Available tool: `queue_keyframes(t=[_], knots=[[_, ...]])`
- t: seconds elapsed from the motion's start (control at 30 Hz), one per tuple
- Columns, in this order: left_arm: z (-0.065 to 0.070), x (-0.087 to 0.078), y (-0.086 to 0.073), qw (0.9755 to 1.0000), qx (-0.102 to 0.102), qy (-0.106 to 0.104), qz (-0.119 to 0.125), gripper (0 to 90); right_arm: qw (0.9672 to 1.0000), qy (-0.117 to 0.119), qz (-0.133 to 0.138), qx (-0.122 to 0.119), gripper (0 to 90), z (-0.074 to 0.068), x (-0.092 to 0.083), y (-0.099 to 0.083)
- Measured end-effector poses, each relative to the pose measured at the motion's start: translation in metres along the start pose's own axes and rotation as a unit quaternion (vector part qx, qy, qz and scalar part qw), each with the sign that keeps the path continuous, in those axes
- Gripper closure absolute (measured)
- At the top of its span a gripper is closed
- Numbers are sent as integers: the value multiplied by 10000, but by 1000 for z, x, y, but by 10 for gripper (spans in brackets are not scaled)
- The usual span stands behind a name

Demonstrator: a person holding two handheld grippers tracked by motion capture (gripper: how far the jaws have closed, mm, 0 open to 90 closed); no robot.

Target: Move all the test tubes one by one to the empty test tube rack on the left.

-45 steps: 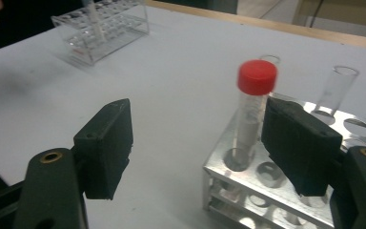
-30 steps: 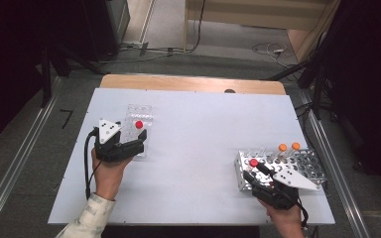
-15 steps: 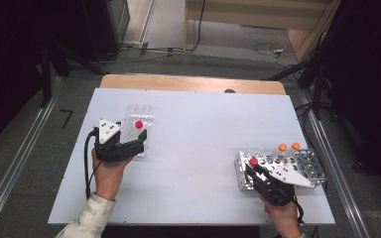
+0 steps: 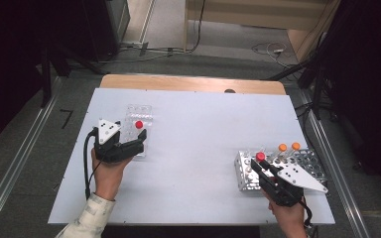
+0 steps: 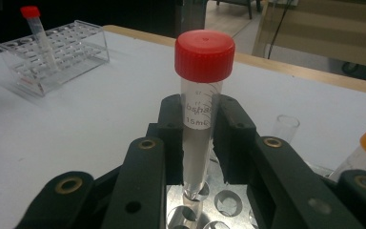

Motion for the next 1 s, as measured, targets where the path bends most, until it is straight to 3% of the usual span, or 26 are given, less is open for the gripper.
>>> queue_keyframes(t=[0.47, 1.0], knots=[[1, -2, 2, 10000, 1, 8, 41, 139, 9994, 130, 320, -13, 714, -7, -4, 32], [1, -4, 5, 10000, -17, -10, 73, 141, 9968, 760, 196, -127, 714, -50, 41, 36]])
Point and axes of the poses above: each handheld gripper's, and its own axes: x roughly forward along the jaws, y roughly out of its top, z roughly to its right, the point moved 2 cm from there along x, roughly forward along the jaws, and after that the axes turned 12 degrees about z, right-handed, at the moved point
